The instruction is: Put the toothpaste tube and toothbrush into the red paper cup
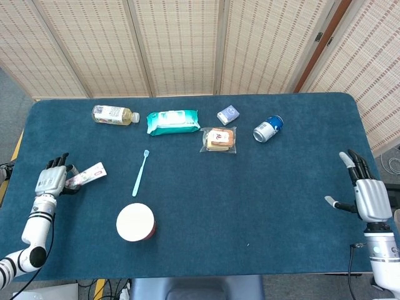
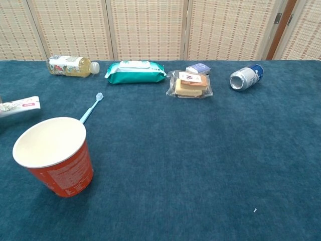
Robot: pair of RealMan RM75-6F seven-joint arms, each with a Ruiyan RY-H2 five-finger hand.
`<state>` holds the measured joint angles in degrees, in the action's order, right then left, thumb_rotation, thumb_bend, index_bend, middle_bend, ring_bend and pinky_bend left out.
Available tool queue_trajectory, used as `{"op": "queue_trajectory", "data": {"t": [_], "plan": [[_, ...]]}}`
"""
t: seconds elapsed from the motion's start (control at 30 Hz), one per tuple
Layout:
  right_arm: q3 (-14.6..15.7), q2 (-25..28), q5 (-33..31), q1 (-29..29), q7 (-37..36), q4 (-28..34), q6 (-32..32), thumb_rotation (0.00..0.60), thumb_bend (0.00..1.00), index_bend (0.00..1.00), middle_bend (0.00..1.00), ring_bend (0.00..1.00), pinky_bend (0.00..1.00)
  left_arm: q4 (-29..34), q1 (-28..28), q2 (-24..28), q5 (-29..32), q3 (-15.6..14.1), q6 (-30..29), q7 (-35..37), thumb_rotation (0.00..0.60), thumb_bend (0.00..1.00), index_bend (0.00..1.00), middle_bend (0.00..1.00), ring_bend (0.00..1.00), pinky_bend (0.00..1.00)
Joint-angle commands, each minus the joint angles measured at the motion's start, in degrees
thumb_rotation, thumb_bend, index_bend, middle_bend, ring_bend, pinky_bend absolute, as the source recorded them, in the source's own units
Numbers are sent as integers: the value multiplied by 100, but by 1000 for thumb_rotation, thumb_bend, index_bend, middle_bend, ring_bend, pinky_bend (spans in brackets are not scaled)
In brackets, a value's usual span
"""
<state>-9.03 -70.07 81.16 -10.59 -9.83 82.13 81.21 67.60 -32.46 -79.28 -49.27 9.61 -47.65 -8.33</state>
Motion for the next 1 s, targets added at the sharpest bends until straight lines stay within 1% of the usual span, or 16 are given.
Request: {"op": "queue_trajectory", "data": {"t": [0.03, 0.17, 0.33, 0.6, 0.83, 1.0], "plan": [[-3, 1, -5, -2, 9, 12, -3, 600, 0, 46, 0, 26, 366, 116, 128, 91, -77, 170, 40, 464, 600, 280, 881, 24, 0, 0], [-10, 1, -15, -6, 12, 19, -8, 600, 0, 46, 0, 26, 366, 294, 259, 211, -165, 340, 15, 1007, 600, 279, 881, 26, 0, 0], [-31, 11, -9, -8, 8, 36, 22, 600, 0, 46, 0, 26, 366, 577, 411, 399, -370, 458, -213, 1370, 600, 280, 885, 28, 0, 0], [-82, 92, 4, 8, -89, 130, 102, 600, 0, 46, 0, 26, 366, 1136, 570, 682, -598, 564, -592, 1553, 600, 280, 887, 29, 0, 0], [-153, 334, 19, 56, -256, 352, 205, 600, 0, 45, 0, 26, 366, 1623, 664, 882, -708, 611, -778, 1650, 600, 280, 887, 32, 0, 0], [-220, 540, 18, 63, -248, 515, 254, 600, 0, 45, 0, 26, 366, 2099, 761, 1072, -787, 693, -932, 1851, 600, 282, 887, 33, 0, 0]]}}
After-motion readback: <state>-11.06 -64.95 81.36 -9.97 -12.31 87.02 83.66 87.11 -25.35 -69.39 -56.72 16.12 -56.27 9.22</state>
